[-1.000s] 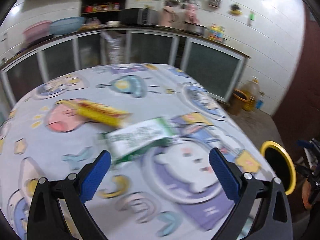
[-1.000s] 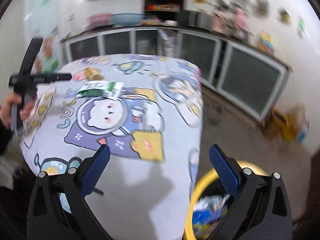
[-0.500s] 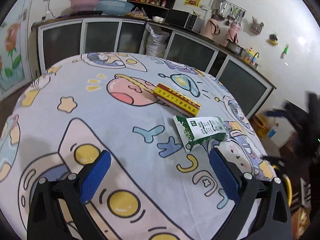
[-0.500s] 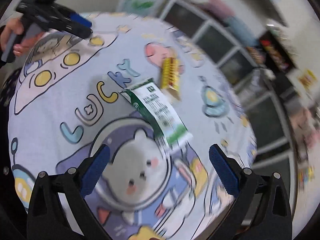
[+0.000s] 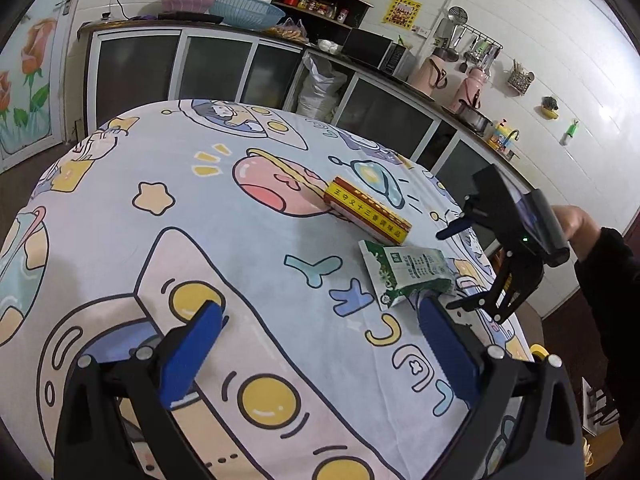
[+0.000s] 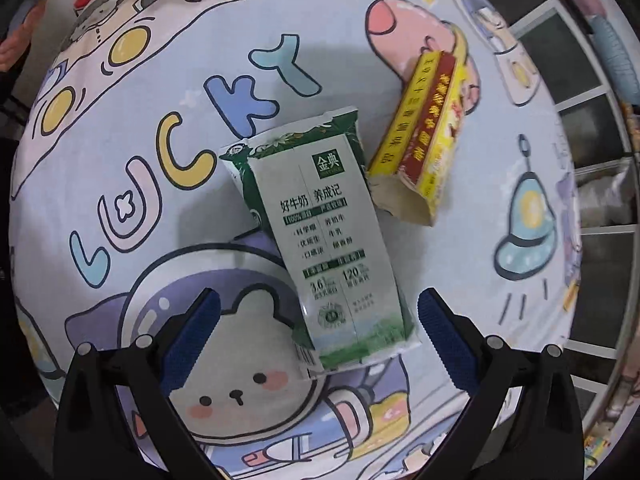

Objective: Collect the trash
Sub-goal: 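Grasp the green-white milk carton with the right tool while the left tool grasps the yellow spice box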

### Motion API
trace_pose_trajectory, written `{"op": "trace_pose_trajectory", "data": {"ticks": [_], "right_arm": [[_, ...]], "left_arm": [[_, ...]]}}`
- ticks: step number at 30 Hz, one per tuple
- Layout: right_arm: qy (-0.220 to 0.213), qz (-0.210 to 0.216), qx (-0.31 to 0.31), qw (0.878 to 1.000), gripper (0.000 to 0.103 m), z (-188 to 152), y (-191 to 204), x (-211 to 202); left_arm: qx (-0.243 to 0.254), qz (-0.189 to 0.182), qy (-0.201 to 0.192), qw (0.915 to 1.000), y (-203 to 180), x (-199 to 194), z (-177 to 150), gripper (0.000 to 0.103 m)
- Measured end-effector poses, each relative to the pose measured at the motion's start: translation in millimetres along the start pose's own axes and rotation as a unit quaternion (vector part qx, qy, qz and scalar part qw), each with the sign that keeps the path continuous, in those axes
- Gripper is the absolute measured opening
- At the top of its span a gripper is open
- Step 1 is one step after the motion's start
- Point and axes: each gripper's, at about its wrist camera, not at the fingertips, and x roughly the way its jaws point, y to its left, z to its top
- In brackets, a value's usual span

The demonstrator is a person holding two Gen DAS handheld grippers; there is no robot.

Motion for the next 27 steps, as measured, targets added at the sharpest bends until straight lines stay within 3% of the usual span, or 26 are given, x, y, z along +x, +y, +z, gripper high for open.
{"op": "trace_pose_trajectory", "data": {"ticks": [5,11,17,20,23,27], "right_arm": [[0.004,0.038,0.02,0.999,0.092,10.3,-11.8,11.6],[0.008,0.045,0.07,0.996,0.07,8.8,-31.3,20.4],[-0.023,0.04,0.093,0.995,0.054,3.2,-35.7,11.1],[-0.05,0.039,0.1,0.993,0.053,-8.3,-29.5,-7.2],[-0.073,0.038,0.108,0.991,0.052,-25.2,-20.3,-24.7],[-0.093,0.024,0.14,0.985,0.051,-53.3,-11.6,-37.8]], "left_arm": [[0.0,0.011,0.002,0.9999,2.2,12.9,10.9,0.095],[-0.016,0.011,0.01,0.9998,4.0,20.3,8.7,0.095],[-0.007,0.019,0.005,0.9998,-1.9,14.4,11.0,0.095],[0.018,0.03,0.003,0.9994,-10.1,13.0,19.6,0.095],[0.079,0.042,0.015,0.9959,-27.8,22.0,33.0,0.095],[0.149,0.028,0.071,0.9859,-45.6,52.4,45.1,0.095]]}}
